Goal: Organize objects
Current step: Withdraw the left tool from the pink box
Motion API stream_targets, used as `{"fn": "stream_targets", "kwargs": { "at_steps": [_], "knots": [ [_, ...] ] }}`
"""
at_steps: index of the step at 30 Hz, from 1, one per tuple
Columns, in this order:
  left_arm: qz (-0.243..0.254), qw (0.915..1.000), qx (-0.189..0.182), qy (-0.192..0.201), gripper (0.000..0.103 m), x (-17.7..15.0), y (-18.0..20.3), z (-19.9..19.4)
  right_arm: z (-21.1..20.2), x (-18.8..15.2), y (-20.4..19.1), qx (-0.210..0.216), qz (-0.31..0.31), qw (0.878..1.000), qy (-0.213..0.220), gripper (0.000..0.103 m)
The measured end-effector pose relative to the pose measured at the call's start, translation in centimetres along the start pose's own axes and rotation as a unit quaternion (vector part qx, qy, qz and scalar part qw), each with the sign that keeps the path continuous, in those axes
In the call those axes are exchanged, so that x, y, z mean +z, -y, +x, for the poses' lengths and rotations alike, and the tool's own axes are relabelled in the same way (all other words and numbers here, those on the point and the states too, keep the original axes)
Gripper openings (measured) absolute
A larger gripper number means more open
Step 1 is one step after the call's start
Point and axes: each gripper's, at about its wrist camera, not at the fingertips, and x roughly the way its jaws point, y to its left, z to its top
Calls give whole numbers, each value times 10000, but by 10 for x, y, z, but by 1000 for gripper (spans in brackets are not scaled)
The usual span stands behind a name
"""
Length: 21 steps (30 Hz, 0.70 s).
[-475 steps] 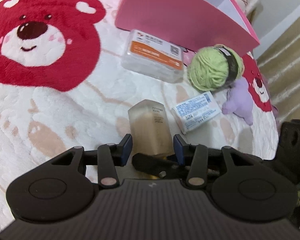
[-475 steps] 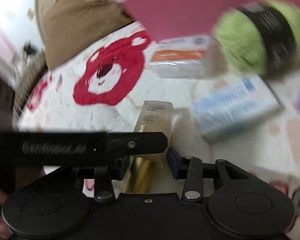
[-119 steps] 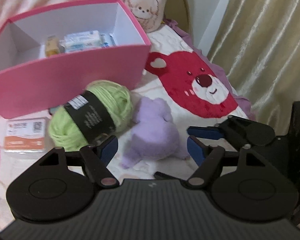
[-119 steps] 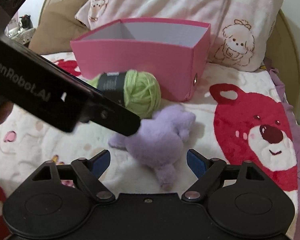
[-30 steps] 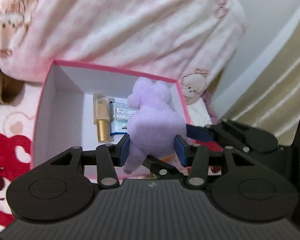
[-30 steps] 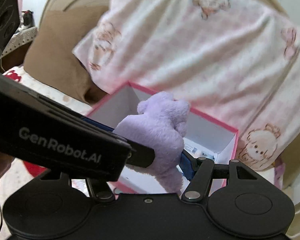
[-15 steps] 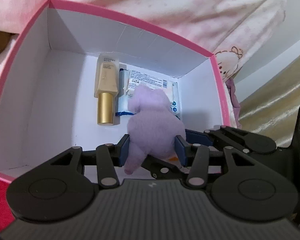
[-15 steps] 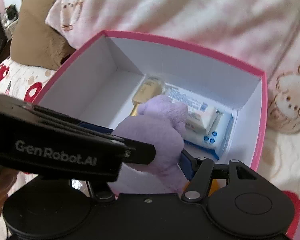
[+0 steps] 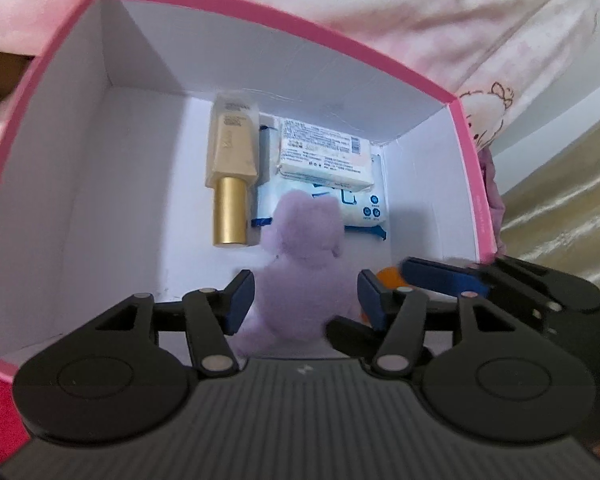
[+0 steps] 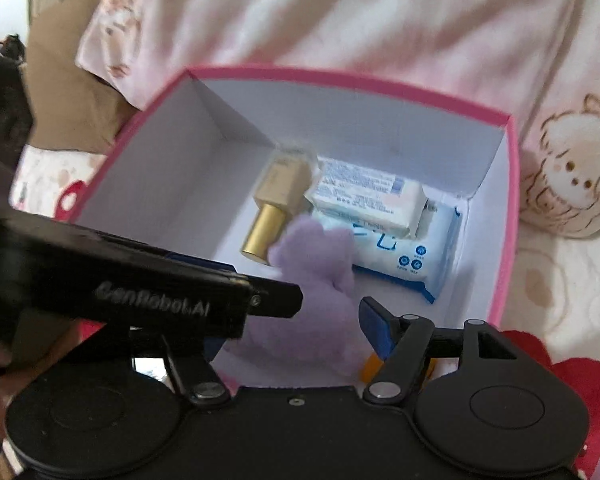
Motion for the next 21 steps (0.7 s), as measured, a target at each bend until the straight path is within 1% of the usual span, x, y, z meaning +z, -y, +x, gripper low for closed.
{"fn": "stream_targets", "kwargs": {
  "at_steps": [5, 8, 11, 14, 17, 21],
  "knots": [
    [214, 9996, 39, 167, 56, -1, 11, -34, -35, -10, -5, 1, -15, 9992, 393, 76],
    [410, 9989, 67, 232, 56, -6, 18, -64, -65, -15, -14, 89, -91, 9978, 651, 76],
    [697, 9971, 152, 280, 56, -14, 27, -98, -95, -21, -28, 132, -238, 9963, 818, 76],
    [822, 9962, 144, 247, 56, -22, 31, -131, -120, -26, -46, 117, -376, 9954, 879, 76],
    [998, 9943, 111, 351, 56, -32, 34, -166, -148, -32, -65, 157, -568, 9941, 914, 76],
    [1199, 9918, 49, 439, 57, -47, 37, -205, -176, -40, -90, 231, -883, 9914, 942, 76]
  ]
}}
